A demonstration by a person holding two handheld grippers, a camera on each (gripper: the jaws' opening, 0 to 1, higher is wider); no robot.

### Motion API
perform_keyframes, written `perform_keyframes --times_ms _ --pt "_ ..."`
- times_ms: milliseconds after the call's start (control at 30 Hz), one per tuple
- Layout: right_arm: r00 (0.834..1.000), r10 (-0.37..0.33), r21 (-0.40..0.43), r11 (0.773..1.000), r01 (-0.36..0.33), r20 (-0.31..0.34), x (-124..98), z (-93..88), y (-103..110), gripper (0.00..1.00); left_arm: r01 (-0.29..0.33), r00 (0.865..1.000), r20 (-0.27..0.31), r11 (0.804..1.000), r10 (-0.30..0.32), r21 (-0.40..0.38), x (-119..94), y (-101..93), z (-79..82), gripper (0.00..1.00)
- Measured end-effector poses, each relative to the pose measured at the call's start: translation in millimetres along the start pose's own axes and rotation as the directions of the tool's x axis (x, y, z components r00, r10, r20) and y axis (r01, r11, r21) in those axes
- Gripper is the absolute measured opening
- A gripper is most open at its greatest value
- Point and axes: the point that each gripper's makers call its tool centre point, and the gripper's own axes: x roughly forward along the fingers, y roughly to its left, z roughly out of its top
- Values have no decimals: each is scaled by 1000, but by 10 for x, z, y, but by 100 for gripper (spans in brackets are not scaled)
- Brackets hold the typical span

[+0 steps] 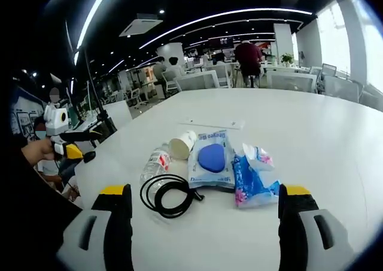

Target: Arrange the tabletop items into an orderly group along one side of the table until the central work area is clear of visible clutter.

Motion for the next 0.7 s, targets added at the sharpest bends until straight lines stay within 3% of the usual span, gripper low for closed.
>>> perform_keyframes --times_ms 700 --pt "1000 -9 -7 1000 9 -8 -75 -29 -6 99 6 1000 7 1000 -6 16 12 -6 87 100"
